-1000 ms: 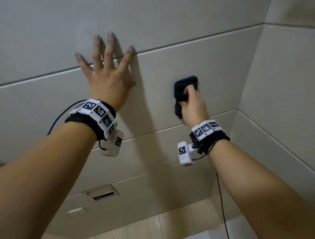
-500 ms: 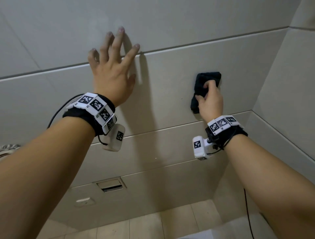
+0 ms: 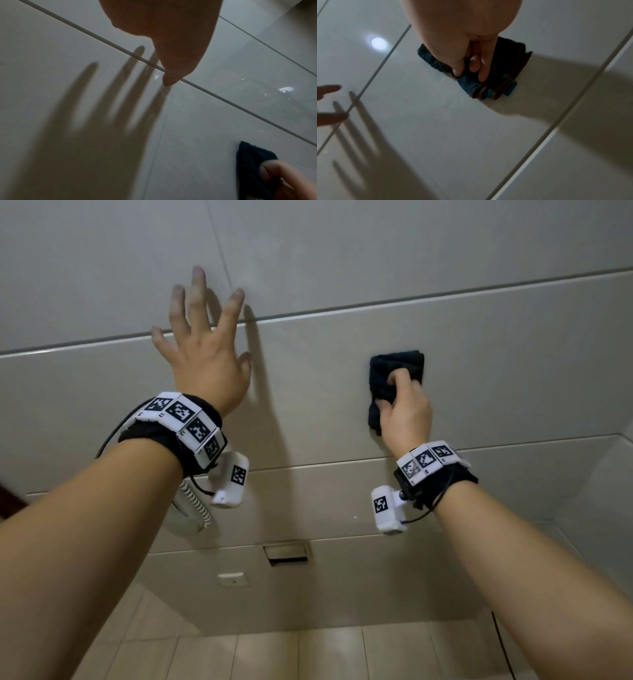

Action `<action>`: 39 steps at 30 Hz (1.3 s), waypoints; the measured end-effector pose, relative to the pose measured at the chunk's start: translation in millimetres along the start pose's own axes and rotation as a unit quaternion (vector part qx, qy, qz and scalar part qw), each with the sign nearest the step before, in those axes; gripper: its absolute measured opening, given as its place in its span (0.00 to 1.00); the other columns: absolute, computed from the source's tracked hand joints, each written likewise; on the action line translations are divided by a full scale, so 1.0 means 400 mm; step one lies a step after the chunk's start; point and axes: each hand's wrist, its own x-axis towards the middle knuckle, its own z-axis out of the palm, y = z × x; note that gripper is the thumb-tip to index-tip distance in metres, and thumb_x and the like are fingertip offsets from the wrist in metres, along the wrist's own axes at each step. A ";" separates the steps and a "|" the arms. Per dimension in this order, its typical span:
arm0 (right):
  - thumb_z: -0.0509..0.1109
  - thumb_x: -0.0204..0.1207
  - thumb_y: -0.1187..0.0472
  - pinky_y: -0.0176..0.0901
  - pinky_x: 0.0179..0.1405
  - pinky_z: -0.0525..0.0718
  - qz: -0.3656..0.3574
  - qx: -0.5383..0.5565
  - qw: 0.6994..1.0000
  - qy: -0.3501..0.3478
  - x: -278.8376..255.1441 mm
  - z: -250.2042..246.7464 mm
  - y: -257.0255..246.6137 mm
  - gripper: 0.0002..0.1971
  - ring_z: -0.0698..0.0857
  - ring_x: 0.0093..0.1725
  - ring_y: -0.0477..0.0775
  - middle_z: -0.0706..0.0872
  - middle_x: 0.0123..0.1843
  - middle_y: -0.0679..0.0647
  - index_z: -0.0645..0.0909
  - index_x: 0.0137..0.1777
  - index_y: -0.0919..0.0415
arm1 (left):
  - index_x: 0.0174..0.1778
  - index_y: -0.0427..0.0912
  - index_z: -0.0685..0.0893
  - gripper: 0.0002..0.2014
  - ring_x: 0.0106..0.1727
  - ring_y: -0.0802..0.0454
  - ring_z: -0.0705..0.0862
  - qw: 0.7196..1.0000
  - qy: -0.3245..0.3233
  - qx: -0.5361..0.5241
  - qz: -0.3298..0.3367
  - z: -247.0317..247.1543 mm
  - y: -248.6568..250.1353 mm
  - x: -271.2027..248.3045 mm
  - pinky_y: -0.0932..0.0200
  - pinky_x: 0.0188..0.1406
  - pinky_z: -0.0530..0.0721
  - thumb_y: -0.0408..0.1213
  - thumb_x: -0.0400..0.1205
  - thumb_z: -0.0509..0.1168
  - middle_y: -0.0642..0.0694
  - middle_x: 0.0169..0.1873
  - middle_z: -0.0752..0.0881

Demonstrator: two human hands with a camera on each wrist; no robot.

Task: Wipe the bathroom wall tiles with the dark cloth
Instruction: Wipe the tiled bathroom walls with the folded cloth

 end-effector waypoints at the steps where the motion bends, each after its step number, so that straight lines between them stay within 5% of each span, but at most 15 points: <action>1: 0.70 0.75 0.65 0.45 0.40 0.70 -0.013 -0.004 1.000 -0.004 -0.010 0.025 -0.032 0.14 0.79 0.44 0.63 0.79 0.51 0.60 0.76 0.60 0.59 | 0.83 0.61 0.58 0.40 0.87 0.37 0.45 1.000 0.000 0.002 -0.007 0.000 -0.027 0.003 0.18 0.74 0.54 0.42 0.78 0.71 0.45 0.88 0.44; 6: 0.67 0.72 0.66 0.54 0.35 0.78 -0.078 -0.050 0.994 -0.053 -0.064 0.161 -0.195 0.16 0.81 0.43 0.69 0.77 0.49 0.61 0.75 0.60 0.56 | 0.85 0.63 0.53 0.43 0.87 0.34 0.43 0.999 -0.013 -0.003 -0.036 0.015 -0.133 0.016 0.18 0.75 0.54 0.41 0.79 0.72 0.44 0.88 0.41; 10: 0.67 0.72 0.67 0.52 0.31 0.79 -0.113 -0.083 0.987 -0.075 -0.090 0.220 -0.258 0.16 0.80 0.38 0.67 0.75 0.46 0.58 0.75 0.58 0.55 | 0.85 0.65 0.47 0.47 0.87 0.34 0.41 1.000 -0.010 -0.007 -0.022 0.042 -0.163 0.022 0.17 0.75 0.53 0.47 0.79 0.73 0.44 0.88 0.39; 26: 0.68 0.75 0.63 0.53 0.40 0.80 -0.084 -0.090 0.992 -0.006 0.013 0.077 -0.223 0.19 0.81 0.49 0.63 0.80 0.53 0.54 0.74 0.65 0.52 | 0.84 0.67 0.37 0.51 0.87 0.35 0.39 1.000 -0.005 0.011 -0.023 0.075 -0.172 0.027 0.19 0.75 0.56 0.51 0.78 0.72 0.44 0.87 0.36; 39: 0.67 0.76 0.62 0.48 0.34 0.75 -0.220 -0.183 0.958 0.000 0.065 0.077 -0.321 0.31 0.75 0.45 0.55 0.74 0.55 0.58 0.68 0.78 0.41 | 0.84 0.65 0.36 0.51 0.87 0.34 0.38 1.000 -0.003 0.004 -0.009 0.079 -0.176 0.025 0.17 0.76 0.53 0.51 0.80 0.71 0.43 0.87 0.36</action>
